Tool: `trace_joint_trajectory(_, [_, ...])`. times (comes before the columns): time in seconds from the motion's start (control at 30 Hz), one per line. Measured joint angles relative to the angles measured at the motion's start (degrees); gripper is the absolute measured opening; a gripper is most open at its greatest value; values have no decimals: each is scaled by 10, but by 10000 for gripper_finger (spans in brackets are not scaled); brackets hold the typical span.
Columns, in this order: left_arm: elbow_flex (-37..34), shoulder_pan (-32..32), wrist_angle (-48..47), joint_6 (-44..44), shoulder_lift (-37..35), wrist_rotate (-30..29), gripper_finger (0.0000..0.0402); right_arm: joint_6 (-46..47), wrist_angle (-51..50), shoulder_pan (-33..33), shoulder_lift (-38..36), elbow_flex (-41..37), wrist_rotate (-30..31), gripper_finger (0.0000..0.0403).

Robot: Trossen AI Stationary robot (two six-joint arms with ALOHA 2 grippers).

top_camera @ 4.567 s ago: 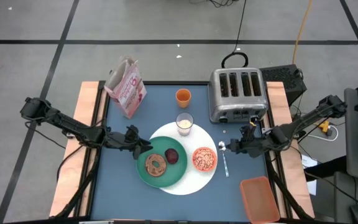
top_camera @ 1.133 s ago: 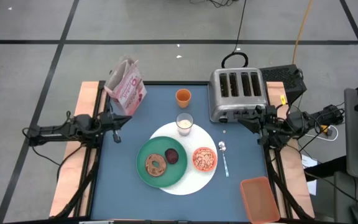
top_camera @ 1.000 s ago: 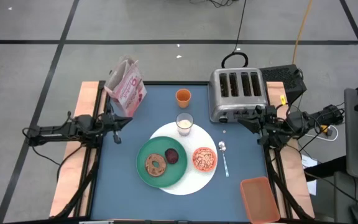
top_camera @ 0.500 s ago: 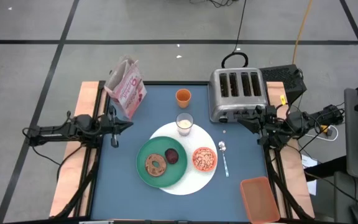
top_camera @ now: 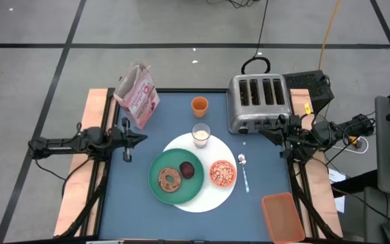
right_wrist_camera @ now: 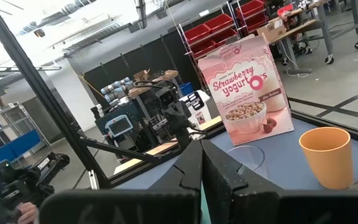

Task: Arrange a breakfast setting
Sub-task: Return to Home Position

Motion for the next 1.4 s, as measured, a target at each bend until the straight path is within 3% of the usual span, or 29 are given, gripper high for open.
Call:
trace_joint_trajectory(0.87, [1, 0, -26, 5, 1, 5, 6, -5, 12, 0, 13, 0, 3, 0])
trace_joint_trajectory(1.27, [1, 0, -26, 7, 1, 5, 6, -159, 64, -33, 116, 0, -4, 0])
trace_joint_trajectory(1.4, [1, 0, -27, 7, 1, 5, 6, -206, 55, -68, 116, 0, -83, 0])
